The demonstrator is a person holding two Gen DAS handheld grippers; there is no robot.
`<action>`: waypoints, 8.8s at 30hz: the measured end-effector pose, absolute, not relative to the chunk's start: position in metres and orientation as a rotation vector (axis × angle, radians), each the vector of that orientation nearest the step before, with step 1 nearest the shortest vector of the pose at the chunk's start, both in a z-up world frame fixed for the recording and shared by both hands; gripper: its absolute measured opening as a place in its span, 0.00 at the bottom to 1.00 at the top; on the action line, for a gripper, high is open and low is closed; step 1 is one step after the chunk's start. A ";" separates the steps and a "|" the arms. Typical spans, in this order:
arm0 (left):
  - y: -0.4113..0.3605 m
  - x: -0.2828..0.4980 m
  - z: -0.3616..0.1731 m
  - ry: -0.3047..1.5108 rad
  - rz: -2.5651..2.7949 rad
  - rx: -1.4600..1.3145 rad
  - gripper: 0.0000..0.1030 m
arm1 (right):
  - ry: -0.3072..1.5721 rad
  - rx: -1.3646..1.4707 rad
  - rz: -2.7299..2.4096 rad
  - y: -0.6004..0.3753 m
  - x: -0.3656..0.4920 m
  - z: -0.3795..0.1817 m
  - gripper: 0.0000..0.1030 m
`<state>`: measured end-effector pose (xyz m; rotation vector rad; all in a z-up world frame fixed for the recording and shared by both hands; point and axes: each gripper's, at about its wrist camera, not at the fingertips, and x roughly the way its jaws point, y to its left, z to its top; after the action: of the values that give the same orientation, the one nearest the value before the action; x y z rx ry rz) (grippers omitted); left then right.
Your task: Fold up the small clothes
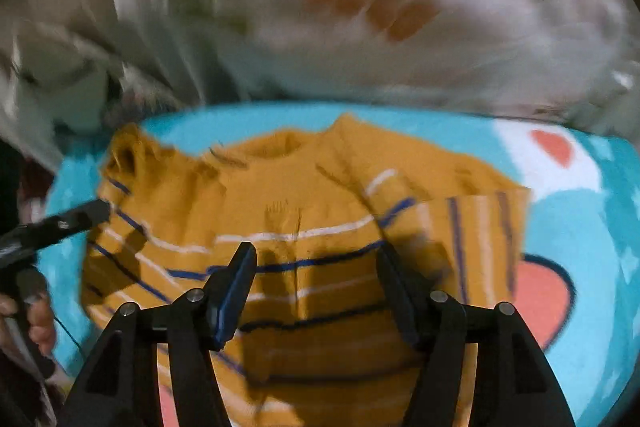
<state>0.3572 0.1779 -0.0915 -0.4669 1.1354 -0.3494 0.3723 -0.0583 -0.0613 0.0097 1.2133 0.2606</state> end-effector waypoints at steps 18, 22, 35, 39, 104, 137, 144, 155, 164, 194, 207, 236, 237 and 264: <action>0.246 0.243 -0.080 1.143 0.064 -0.644 0.69 | 1.136 -0.039 0.193 -0.159 0.311 -0.040 0.78; 0.238 0.197 -0.100 1.183 0.111 -0.743 0.69 | 1.230 0.064 0.292 -0.163 0.272 -0.072 0.44; 0.234 0.115 -0.069 1.140 0.233 -0.693 0.69 | 1.100 0.061 -0.144 -0.261 0.266 -0.052 0.29; 0.236 0.095 -0.070 1.161 0.251 -0.697 0.69 | 1.088 0.177 -0.080 -0.260 0.253 -0.051 0.44; 0.331 0.124 -0.125 1.266 0.091 -0.654 0.71 | 1.164 0.026 0.292 0.033 0.388 -0.074 0.30; 0.268 0.192 -0.126 1.210 -0.127 -0.590 0.72 | 1.261 0.111 0.048 -0.156 0.314 -0.056 0.75; 0.260 0.245 -0.134 1.124 -0.162 -0.649 0.79 | 1.223 0.390 0.100 -0.181 0.316 -0.099 0.75; 0.220 0.301 -0.151 1.135 -0.228 -0.567 0.94 | 1.233 0.529 0.369 -0.183 0.365 -0.134 0.90; 0.206 0.296 -0.132 1.179 -0.138 -0.573 0.18 | 1.252 0.460 0.388 -0.138 0.394 -0.141 0.32; 0.235 0.181 -0.093 1.133 -0.056 -0.644 0.63 | 1.235 0.456 0.308 -0.175 0.288 -0.108 0.75; 0.318 0.113 -0.067 1.071 0.080 -0.641 0.64 | 1.205 0.360 -0.106 -0.206 0.266 -0.065 0.49; 0.358 0.006 0.005 0.728 0.377 -0.297 0.92 | 1.296 -0.040 0.591 0.120 0.192 -0.092 0.55; 0.357 0.004 0.012 0.691 0.384 -0.277 0.94 | 1.309 0.001 0.538 0.110 0.191 -0.094 0.59; 0.199 0.036 0.121 0.587 0.016 -0.271 1.00 | 0.988 0.068 0.229 -0.075 0.088 -0.007 0.70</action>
<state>0.0357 0.1991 0.1208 -0.2705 0.5867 0.0163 0.0881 -0.0754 -0.0071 0.0684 0.9883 0.2290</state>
